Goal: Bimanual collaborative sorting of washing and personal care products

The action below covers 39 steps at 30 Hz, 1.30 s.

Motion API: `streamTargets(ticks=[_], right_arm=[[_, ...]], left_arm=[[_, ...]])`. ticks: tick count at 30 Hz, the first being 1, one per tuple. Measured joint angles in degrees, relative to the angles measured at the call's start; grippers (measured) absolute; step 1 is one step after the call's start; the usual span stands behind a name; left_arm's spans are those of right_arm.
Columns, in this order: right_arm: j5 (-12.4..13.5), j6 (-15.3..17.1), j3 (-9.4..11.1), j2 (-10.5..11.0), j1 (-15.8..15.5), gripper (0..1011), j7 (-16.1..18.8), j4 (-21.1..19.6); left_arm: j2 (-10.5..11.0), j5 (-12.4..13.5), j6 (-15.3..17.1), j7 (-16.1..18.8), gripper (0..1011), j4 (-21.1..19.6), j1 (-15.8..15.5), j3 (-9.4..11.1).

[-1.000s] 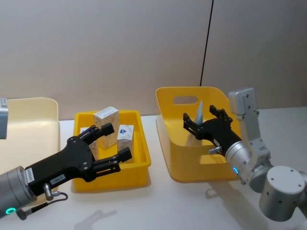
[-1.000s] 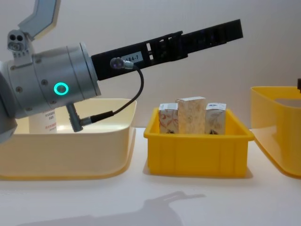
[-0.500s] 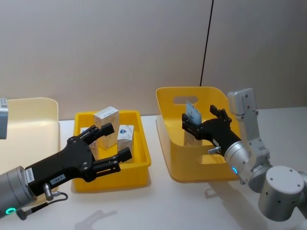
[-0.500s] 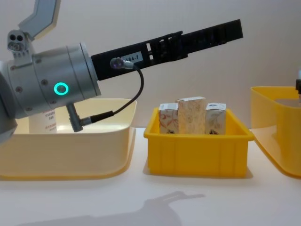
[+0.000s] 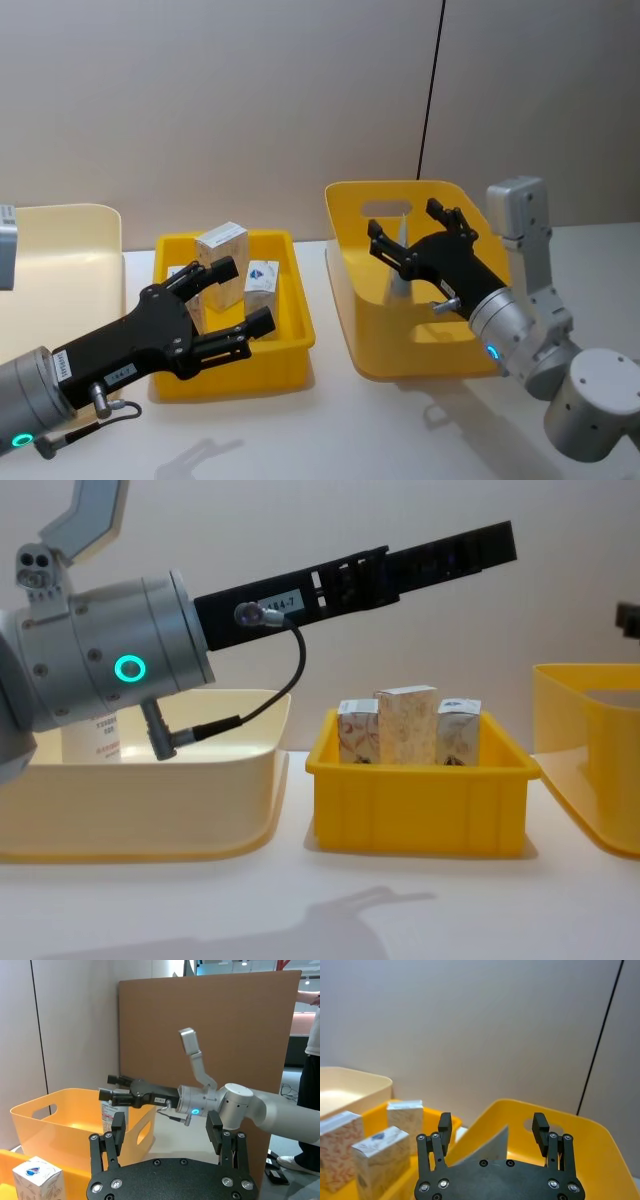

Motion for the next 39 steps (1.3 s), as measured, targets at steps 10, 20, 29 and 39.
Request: streamTargets(ticks=[10,20,29,39], right_arm=[[2.0,-2.6,1.3,0.4,-3.0,1001,3.0,-4.6],[3.5,-3.5,2.2,0.5,-5.5,1001,4.9,-7.9],[3.0,-3.0,1.2,-0.1,-7.0,1001,3.5,-8.7],[0.6,-1.5,-2.1,-2.0,-12.0,1001,-1.6,-11.8]], left_arm=[[0.0,0.0,0.0,0.0,1004,0.0,0.0,0.0],[0.0,0.0,0.0,0.0,1003,0.0,0.0,0.0],[0.1,0.8,0.0,1.7,1003,-0.3,0.5,0.0],[0.6,4.8,-0.3,8.5,1003,-1.8,2.5,-0.2]])
